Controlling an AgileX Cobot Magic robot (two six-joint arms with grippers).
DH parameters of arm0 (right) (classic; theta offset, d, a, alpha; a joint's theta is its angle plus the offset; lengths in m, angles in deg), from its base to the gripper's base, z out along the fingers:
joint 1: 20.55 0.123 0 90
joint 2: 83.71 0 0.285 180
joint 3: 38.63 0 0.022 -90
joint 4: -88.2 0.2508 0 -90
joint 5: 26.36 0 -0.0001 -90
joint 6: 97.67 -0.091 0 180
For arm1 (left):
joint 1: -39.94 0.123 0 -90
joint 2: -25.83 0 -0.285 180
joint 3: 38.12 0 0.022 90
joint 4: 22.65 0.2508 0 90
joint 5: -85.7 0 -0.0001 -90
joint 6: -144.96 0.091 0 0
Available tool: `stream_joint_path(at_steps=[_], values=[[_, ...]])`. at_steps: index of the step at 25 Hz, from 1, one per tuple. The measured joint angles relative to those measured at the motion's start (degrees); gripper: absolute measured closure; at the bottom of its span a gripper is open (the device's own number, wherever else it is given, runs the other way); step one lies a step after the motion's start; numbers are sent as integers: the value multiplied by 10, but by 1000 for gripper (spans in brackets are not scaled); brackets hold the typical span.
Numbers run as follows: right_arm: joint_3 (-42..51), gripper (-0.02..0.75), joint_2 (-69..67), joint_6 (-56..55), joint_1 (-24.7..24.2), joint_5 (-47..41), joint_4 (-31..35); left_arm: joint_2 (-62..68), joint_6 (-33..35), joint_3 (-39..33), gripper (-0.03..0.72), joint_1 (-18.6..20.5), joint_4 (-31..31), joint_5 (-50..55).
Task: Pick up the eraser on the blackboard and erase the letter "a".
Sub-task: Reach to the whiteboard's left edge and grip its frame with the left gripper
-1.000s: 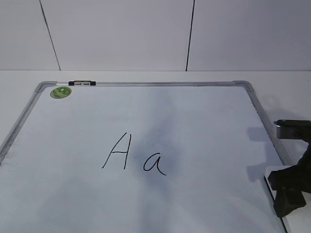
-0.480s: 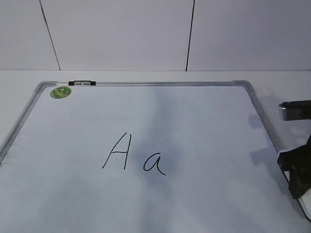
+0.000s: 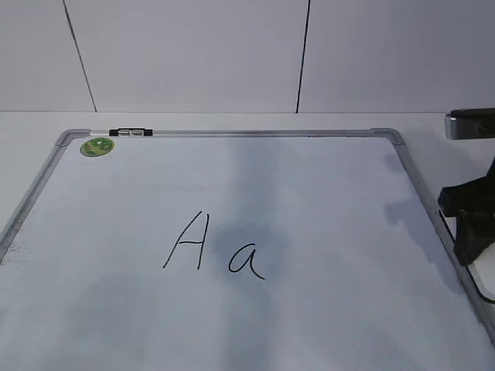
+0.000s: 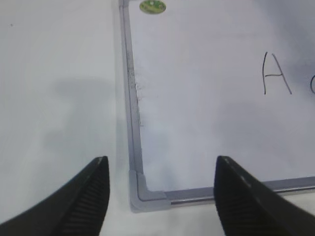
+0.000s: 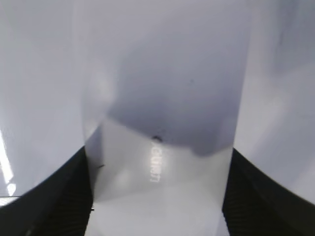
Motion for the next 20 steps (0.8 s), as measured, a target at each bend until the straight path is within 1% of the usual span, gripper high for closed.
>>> stream_joint_path(at_steps=[9,15,20], values=[[-42,187,0,-5,0,-4,0,195,0,11,191,0,12,-40],[-43,187,0,-6,0,-7,2,323,0,61,191,0,23,-64],[-43,188,0,-5,1,-7,21,443,0,115,191,0,35,-72]])
